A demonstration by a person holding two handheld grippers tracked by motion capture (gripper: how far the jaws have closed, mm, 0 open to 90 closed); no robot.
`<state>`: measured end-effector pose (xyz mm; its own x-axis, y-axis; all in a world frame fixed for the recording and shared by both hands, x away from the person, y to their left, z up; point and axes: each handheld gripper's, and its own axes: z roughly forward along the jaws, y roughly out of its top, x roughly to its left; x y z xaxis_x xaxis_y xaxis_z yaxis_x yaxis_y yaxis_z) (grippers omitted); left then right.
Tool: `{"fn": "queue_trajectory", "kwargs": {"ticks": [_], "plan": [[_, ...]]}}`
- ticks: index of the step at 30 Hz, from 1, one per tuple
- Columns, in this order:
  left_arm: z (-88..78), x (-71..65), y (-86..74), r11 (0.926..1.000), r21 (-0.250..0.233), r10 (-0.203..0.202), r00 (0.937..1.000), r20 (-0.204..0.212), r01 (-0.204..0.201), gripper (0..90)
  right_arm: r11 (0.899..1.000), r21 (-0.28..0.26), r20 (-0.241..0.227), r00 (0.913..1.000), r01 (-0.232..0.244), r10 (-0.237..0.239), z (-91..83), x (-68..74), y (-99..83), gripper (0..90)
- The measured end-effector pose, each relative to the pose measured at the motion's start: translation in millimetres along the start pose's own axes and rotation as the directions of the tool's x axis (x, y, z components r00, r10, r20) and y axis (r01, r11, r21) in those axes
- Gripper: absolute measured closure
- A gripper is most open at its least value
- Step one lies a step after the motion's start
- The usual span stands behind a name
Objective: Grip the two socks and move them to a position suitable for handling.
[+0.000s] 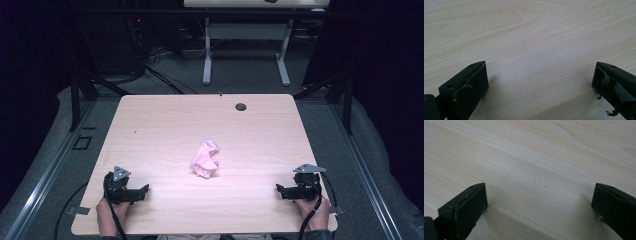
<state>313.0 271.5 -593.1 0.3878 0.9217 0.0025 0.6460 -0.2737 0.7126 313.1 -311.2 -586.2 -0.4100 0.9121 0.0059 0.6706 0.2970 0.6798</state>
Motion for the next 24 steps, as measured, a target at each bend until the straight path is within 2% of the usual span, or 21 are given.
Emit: {"fn": "queue_trajectory", "kwargs": {"ticks": [4,8,11,14,15,16,18,21,22,23,24], "plan": [[0.0,0.0,0.0,1.0000,0.000,0.000,1.0000,0.000,0.000,0.2,1.000,0.003,-0.016,0.9996,0.023,-0.022,-4.1,4.7,8.8,0.0],[-0.1,-0.1,-0.1,1.0000,-0.001,0.000,1.0000,-0.001,0.000,0.2,0.998,-0.020,-0.042,0.9973,0.059,-0.060,-12.3,16.8,25.0,0.0],[-0.1,-0.1,-0.1,1.0000,-0.001,0.001,1.0000,-0.001,-0.001,0.3,0.995,-0.028,-0.073,0.9926,0.095,-0.097,-16.0,28.3,39.2,0.0],[-0.2,0.0,-0.1,1.0000,0.001,0.003,1.0000,-0.001,-0.003,0.4,0.989,-0.030,-0.102,0.9843,0.142,-0.144,-18.6,40.8,54.8,0.0],[-0.2,0.0,-0.1,1.0000,0.001,0.003,1.0000,-0.001,-0.003,0.4,0.989,-0.030,-0.102,0.9843,0.142,-0.144,-18.6,40.8,54.8,0.0],[-0.3,0.0,-0.1,1.0000,0.001,0.003,1.0000,0.000,-0.003,0.4,0.984,-0.033,-0.131,0.9748,0.178,-0.181,-19.2,50.0,65.6,0.0],[-0.3,-0.1,-0.1,1.0000,0.001,0.003,1.0000,-0.001,-0.003,0.3,0.979,-0.028,-0.155,0.9671,0.200,-0.202,-19.3,60.3,76.0,1.0],[-0.2,-0.1,-0.1,1.0000,0.000,0.003,1.0000,-0.001,-0.003,0.4,0.969,-0.029,-0.198,0.9486,0.246,-0.247,-16.3,74.7,90.4,2.9],[-0.2,-0.1,-0.1,1.0000,0.000,0.003,1.0000,-0.001,-0.003,0.4,0.969,-0.029,-0.198,0.9486,0.246,-0.247,-16.3,74.7,90.4,2.9],[-0.2,-0.1,-0.1,1.0000,0.000,0.003,1.0000,-0.001,-0.003,0.4,0.962,-0.036,-0.225,0.9354,0.272,-0.273,-13.1,85.4,99.5,3.5],[-0.3,-0.1,-0.1,1.0000,0.001,0.003,1.0000,-0.001,-0.003,0.4,0.959,-0.042,-0.242,0.9284,0.281,-0.282,-11.1,90.5,104.2,4.0]]}}
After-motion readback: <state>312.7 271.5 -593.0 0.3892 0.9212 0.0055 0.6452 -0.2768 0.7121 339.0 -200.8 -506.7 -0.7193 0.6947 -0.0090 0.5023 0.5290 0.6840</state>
